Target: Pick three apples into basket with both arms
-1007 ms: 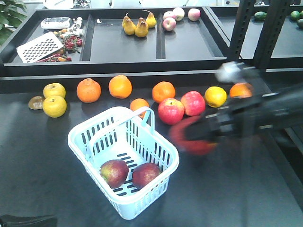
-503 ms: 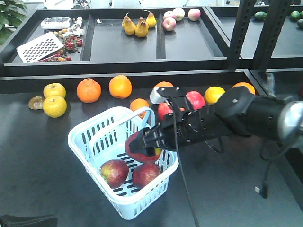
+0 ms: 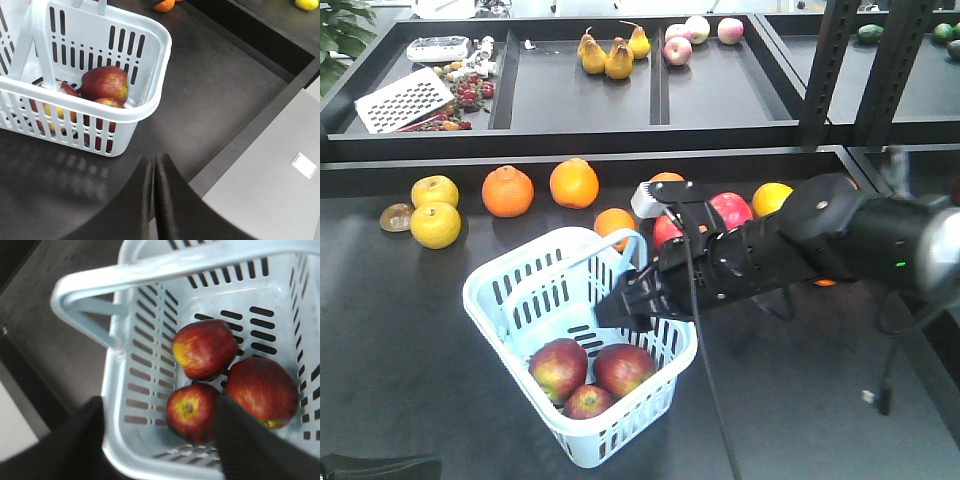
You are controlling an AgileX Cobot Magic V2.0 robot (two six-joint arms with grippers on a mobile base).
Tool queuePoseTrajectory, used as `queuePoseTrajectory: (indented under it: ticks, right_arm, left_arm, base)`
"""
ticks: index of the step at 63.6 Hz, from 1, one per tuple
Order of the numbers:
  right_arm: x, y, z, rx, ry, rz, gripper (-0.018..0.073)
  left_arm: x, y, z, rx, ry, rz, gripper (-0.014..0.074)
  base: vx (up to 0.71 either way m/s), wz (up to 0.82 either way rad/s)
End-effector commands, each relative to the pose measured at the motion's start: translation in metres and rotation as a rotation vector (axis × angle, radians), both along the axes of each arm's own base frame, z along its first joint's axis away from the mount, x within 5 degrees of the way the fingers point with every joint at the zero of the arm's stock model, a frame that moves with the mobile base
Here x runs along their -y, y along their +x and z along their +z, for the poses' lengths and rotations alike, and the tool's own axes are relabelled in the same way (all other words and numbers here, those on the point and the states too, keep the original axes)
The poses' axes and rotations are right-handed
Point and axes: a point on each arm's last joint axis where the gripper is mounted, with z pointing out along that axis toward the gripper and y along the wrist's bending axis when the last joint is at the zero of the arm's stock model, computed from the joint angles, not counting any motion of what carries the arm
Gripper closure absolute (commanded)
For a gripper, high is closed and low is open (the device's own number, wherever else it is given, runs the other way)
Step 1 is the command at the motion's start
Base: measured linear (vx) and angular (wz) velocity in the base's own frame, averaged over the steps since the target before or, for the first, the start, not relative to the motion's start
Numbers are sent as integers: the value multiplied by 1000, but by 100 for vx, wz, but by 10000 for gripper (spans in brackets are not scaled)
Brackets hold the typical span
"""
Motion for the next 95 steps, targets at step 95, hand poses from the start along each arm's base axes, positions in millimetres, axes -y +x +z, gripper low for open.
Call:
queuePoseTrajectory:
  ticks: [95]
  right_arm:
    - [154, -209, 14, 508, -233, -300, 564]
  left_arm:
    - [1, 4, 11, 32, -44, 30, 603]
  base:
    - [0, 0]
